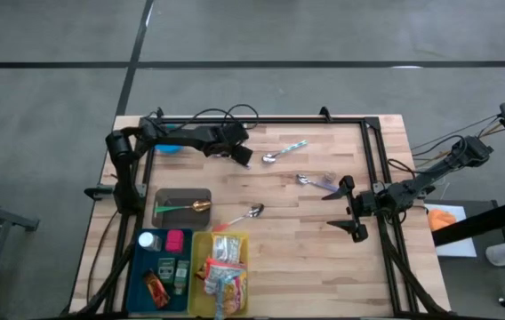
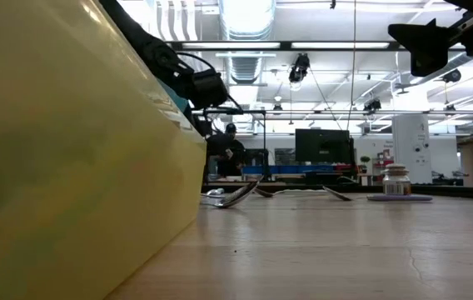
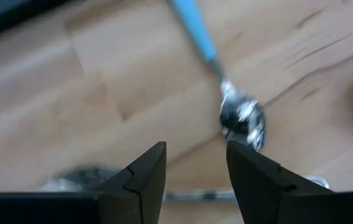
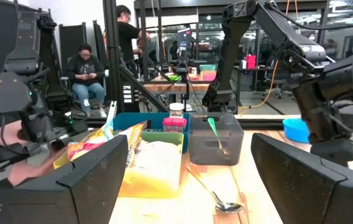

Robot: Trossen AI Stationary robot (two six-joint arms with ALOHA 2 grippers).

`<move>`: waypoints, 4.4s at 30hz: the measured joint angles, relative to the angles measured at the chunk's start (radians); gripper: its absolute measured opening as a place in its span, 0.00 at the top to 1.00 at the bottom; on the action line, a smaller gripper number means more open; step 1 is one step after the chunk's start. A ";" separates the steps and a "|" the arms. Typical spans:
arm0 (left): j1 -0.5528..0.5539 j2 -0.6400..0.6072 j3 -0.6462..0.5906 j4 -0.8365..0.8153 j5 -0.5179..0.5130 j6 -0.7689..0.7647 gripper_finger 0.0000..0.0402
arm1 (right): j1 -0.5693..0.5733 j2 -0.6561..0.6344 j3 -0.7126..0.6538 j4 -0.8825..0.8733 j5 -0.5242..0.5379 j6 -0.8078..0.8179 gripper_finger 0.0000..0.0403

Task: Pick & Place Food Item
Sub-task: Put the silver spoon into the gray bin

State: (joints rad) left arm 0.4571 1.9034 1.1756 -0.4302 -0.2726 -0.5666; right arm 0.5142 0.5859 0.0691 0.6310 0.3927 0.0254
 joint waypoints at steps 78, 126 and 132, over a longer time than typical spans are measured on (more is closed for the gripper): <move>-0.098 -0.204 -0.222 -0.090 0.382 0.911 0.58 | 0.000 0.000 0.000 -0.007 0.000 0.000 0.16; -0.083 -0.093 -0.059 -0.276 0.377 0.884 0.58 | 0.000 0.000 0.000 -0.007 0.000 0.000 0.16; -0.083 -0.052 -0.043 -0.289 0.377 0.883 0.58 | 0.000 0.000 0.000 -0.007 0.000 0.000 0.16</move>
State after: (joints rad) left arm 0.3740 1.8509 1.1321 -0.7196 0.1040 0.3168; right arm 0.5144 0.5861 0.0692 0.6241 0.3927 0.0254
